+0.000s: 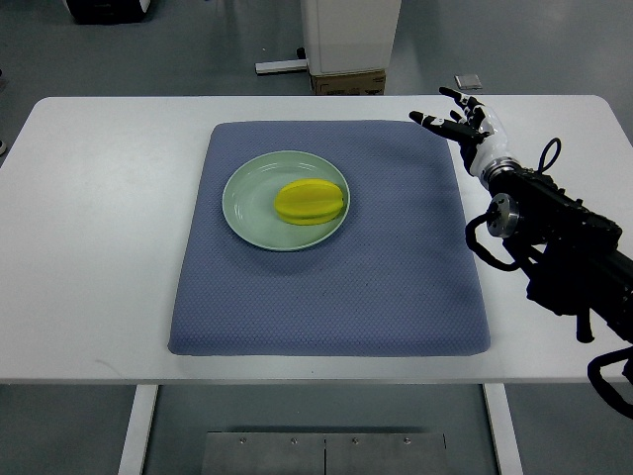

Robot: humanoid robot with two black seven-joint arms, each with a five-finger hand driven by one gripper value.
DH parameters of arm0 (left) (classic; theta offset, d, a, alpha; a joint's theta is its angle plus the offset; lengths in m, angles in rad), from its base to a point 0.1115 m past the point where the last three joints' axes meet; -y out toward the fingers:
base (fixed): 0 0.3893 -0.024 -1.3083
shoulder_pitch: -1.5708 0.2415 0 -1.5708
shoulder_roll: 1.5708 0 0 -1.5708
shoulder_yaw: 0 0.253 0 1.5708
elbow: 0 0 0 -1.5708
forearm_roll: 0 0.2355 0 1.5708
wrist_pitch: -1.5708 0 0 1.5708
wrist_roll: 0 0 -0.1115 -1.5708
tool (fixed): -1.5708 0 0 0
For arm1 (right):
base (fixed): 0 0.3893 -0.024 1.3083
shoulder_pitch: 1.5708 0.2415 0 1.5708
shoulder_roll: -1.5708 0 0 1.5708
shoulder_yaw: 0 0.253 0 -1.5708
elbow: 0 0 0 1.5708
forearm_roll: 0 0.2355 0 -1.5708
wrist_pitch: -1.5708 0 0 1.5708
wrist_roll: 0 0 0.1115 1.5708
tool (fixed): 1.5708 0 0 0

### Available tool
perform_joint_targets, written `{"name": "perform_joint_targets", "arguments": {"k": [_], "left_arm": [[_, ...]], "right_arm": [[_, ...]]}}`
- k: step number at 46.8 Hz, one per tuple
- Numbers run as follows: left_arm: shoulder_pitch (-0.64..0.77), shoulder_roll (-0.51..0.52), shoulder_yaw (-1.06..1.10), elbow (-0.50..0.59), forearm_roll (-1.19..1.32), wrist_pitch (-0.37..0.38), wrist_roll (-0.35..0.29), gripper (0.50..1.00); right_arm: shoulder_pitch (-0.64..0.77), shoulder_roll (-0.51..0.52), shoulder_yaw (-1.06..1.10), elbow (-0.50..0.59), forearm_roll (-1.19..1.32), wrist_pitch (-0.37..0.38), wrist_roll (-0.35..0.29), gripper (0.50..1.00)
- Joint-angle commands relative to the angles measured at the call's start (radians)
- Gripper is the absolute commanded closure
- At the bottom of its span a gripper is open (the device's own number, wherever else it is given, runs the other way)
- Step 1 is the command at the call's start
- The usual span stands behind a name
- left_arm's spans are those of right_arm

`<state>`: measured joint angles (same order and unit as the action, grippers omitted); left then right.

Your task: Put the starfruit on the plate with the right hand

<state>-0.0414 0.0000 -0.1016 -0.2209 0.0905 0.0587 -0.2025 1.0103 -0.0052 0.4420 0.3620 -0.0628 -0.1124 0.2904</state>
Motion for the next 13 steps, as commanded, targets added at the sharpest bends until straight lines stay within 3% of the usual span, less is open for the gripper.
{"name": "perform_joint_targets", "arguments": {"k": [1, 13], "left_arm": [[0.000, 0.000, 0.000, 0.000, 0.000, 0.000, 0.000, 0.500], [0.000, 0.000, -0.001, 0.000, 0.000, 0.000, 0.000, 0.500]], "right_arm": [[-0.001, -0.001, 0.000, 0.000, 0.000, -0.007, 0.004, 0.500], [-0.002, 0.002, -0.005, 0.005, -0.002, -0.007, 0.004, 0.500]]}}
